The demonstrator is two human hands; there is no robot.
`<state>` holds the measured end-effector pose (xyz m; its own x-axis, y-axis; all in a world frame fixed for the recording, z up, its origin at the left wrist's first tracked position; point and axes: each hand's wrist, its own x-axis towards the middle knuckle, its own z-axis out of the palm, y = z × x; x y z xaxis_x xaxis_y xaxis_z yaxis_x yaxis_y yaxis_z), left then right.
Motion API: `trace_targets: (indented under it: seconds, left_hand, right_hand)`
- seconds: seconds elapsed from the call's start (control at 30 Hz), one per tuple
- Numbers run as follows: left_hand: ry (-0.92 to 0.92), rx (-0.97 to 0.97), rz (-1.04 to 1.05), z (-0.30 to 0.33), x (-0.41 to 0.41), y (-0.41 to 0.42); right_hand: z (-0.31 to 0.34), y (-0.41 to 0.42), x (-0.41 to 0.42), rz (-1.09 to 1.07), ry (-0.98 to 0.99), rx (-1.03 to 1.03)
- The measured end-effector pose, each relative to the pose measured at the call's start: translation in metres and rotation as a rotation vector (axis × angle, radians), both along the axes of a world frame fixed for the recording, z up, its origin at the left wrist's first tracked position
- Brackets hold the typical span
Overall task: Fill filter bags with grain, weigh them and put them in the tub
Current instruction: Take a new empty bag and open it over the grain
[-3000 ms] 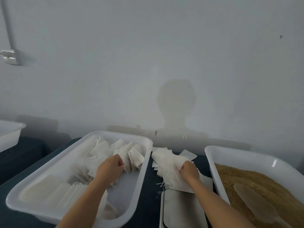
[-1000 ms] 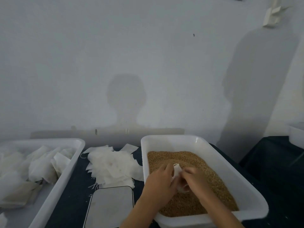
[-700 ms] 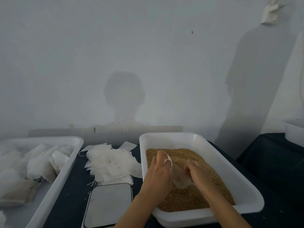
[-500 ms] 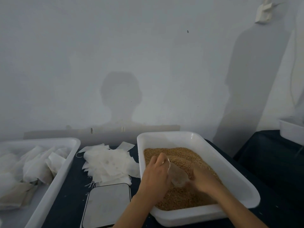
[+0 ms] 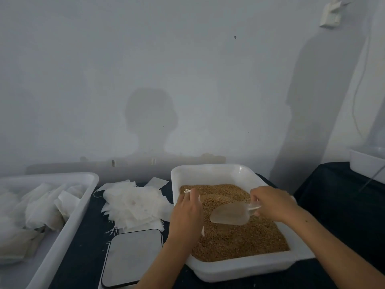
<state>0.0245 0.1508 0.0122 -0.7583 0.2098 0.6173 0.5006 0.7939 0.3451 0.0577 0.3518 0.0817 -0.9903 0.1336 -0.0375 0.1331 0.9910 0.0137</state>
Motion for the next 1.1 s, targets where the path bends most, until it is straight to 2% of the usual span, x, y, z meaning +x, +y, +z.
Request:
trace_targets:
  seconds: [0.1, 0.2, 0.33, 0.5, 0.7, 0.9, 1.1]
  left_hand:
    - [-0.086, 0.033, -0.007, -0.006, -0.006, -0.005]
    - [-0.082, 0.029, 0.001, -0.009, -0.009, -0.011]
    - [-0.057, 0.055, -0.008, -0.006, -0.007, -0.017]
    - [-0.007, 0.087, -0.031, -0.003, -0.01, -0.023]
    - [0.018, -0.001, -0.044, -0.001, -0.019, -0.029]
    - [0.066, -0.098, -0.031, 0.002, -0.034, -0.025]
    - [-0.018, -0.189, -0.137, -0.001, -0.039, -0.017]
  right_hand:
    - [0.013, -0.006, -0.001, -0.089, -0.156, 0.162]
    - [0.004, -0.011, -0.003, -0.028, -0.142, 0.253]
    - [-0.019, -0.011, -0.006, 0.099, -0.011, 0.118]
    - [-0.041, -0.014, -0.014, 0.149, -0.051, -0.186]
    - [-0.05, -0.006, -0.009, 0.185, -0.074, -0.287]
    - [-0.026, 0.01, 0.014, 0.1, -0.045, -0.433]
    - [0.011, 0.019, 0.028, 0.071, 0.036, -0.471]
